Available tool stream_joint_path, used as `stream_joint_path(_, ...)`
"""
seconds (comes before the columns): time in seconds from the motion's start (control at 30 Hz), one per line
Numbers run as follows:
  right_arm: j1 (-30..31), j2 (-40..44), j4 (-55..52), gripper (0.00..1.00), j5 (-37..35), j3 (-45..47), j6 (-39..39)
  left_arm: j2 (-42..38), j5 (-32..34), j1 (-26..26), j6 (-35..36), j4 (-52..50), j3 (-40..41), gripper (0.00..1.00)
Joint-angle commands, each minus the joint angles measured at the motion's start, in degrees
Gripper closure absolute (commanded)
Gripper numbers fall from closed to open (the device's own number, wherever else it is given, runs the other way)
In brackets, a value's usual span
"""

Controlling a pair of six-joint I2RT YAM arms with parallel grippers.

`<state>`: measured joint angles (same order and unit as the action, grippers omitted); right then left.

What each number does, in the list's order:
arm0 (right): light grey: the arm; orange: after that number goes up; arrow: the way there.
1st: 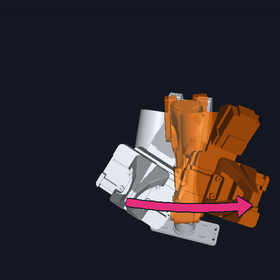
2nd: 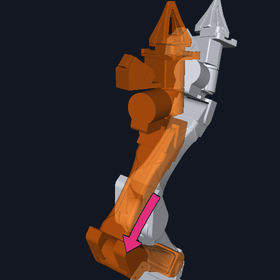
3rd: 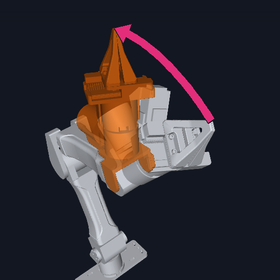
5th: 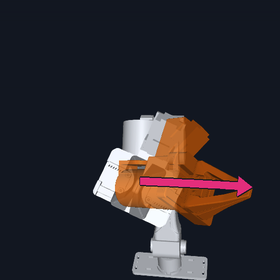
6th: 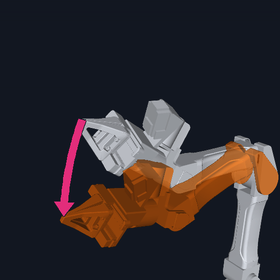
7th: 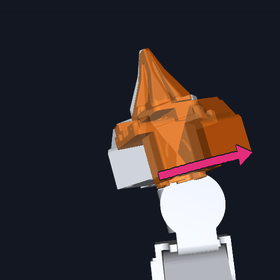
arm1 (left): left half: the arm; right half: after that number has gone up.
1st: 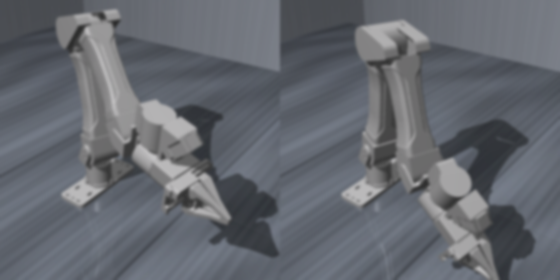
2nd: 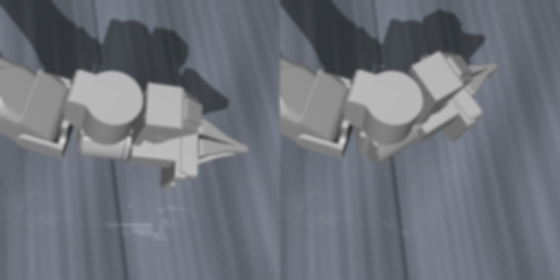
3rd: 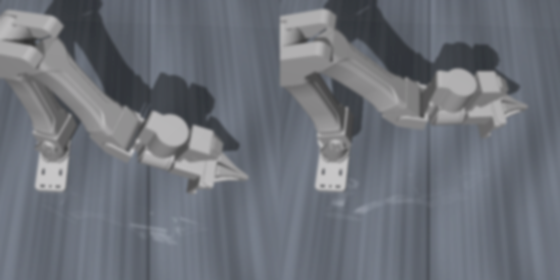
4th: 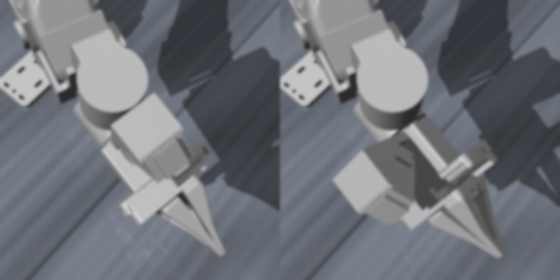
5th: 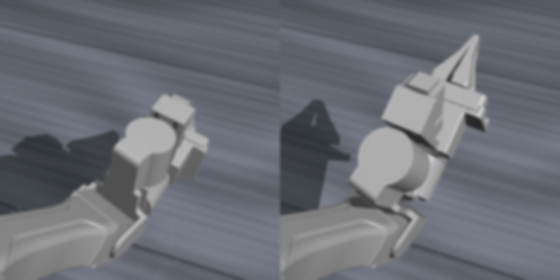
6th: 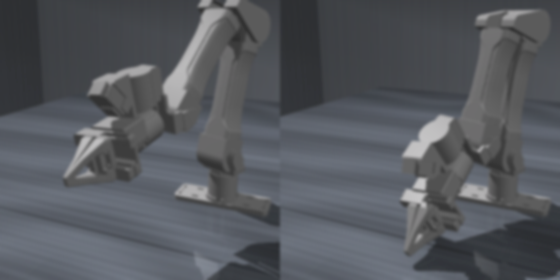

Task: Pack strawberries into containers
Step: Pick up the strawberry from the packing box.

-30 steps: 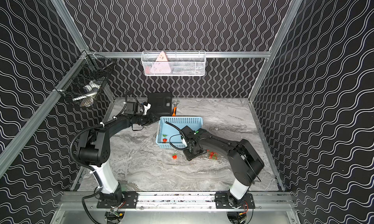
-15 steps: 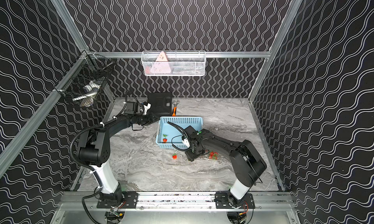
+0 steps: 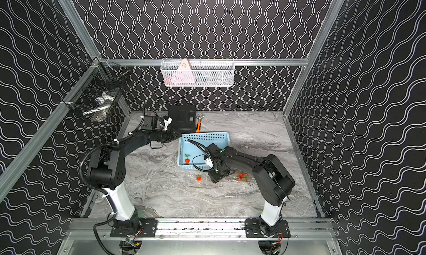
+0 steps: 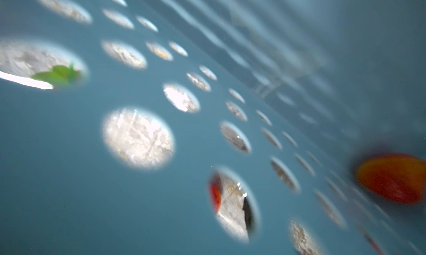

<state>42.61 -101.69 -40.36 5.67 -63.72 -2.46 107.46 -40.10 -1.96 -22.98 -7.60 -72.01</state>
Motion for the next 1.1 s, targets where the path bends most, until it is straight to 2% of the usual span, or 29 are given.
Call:
stream_joint_path(0.0,0.71,-0.61,-1.21,0.44,0.91,0.02,-1.24,0.1,-0.3,0.02,0.84,-0.58,-0.59,0.62)
stream_joint_path(0.33,1.77,-0.37,-1.72,0.5,1.19,1.31,0.56,0.03,-0.36,0.02,0.85,-0.49,-0.67,0.62)
stream_joint_path(0.5,1.77,0.43,-2.54,0.57,-0.32,0.69,1.56,-0.14,-0.33,0.02,0.76,-0.4,-0.5,0.62)
stream_joint_path(0.73,1.94,1.72,-3.71,0.79,-1.27,-0.21,3.65,-0.14,-0.42,0.02,0.72,-0.32,-0.52,0.62)
stream_joint_path(0.93,2.13,3.75,-3.83,0.94,-0.5,-0.79,5.08,-0.23,-0.55,0.02,0.48,-0.14,-0.51,0.62)
stream_joint_path(1.07,2.46,4.43,-5.03,0.99,-0.11,-2.81,5.32,-0.38,-0.58,0.02,0.56,-0.14,-0.5,0.62)
